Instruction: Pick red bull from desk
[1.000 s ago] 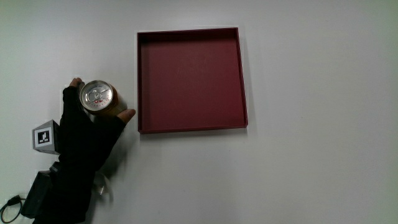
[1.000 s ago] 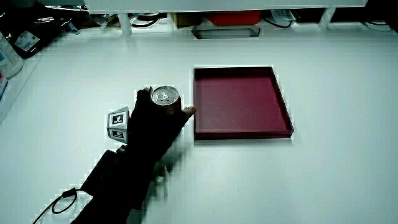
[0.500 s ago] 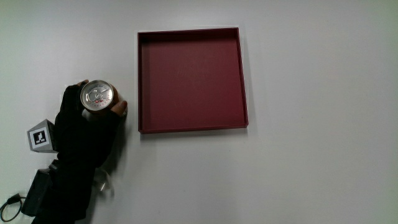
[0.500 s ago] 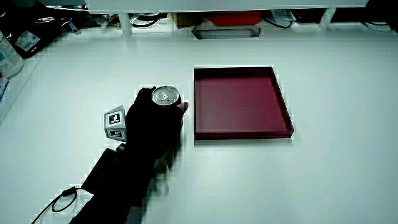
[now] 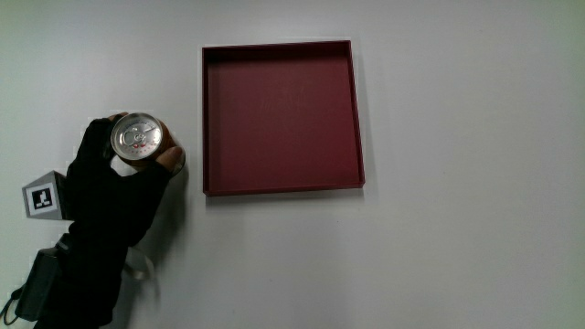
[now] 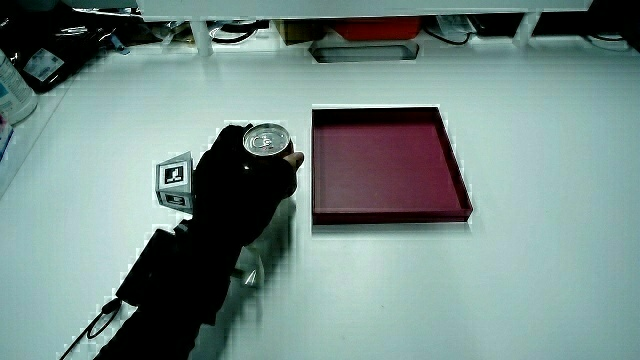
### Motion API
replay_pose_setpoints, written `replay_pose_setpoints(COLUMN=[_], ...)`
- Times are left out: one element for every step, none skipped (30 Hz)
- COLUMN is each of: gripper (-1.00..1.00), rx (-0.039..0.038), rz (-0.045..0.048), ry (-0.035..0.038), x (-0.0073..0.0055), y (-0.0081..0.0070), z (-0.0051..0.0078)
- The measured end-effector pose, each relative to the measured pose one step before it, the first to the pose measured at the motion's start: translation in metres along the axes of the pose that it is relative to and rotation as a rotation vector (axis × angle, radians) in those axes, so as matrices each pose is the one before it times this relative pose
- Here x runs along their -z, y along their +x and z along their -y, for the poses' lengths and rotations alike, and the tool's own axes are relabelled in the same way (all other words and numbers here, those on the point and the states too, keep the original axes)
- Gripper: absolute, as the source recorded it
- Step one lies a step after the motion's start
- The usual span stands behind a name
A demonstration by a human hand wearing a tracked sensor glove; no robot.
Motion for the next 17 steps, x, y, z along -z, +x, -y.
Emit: replay_pose_setpoints(gripper=[1.00,1.00,1.00,1.00,1.00,1.00,1.00,1.00,1.00,1.00,1.00,1.00,1.00,1.00,1.00,1.00,1.00], rx=[0.00972,0.00961,0.00545,-0.00056,0.00974,-0.00157,0.01703,0.00364,0.00709,0.00670,0.01211,0.00627,0.00327,0.01049,-0.00288,0.01491,0.00104], rz=[0.00903,0.01193,-0.00383,0.00096,0.00773,-0.01052,0.00238,0.00419,0.00386,0.00485,-0.00091,0.01296,0.00246,0.00629,0.00791,0.00486,0.01234], ry=[-0.01576,-0.00960,-0.01186,-0.01093,-0.00665,-0.00340,-0.01429,-0.00706,-0.00626,-0.01621,-0.00778,-0.00737,-0.01002,-0.01301,0.00003,-0.01357,-0.01466], x=[0.00074,0.00127,-0.00031,0.00051,0.00198,0.00063,0.00149,0.00205,0.00256,0.00296,0.00279,0.00301,0.00281,0.00319,0.00384,0.00371,0.00477], y=[0.00423,0.00567,0.00122,0.00252,0.00573,0.00132,0.00284,0.00401,0.00495,0.00537,0.00455,0.00330,0.00218,0.00294,0.00408,0.00183,0.00397], z=[-0.00154,-0.00075,-0.00151,-0.00161,-0.00125,-0.00171,-0.00238,-0.00199,-0.00184,-0.00220,-0.00220,-0.00208,-0.00243,-0.00253,-0.00189,-0.00288,-0.00244])
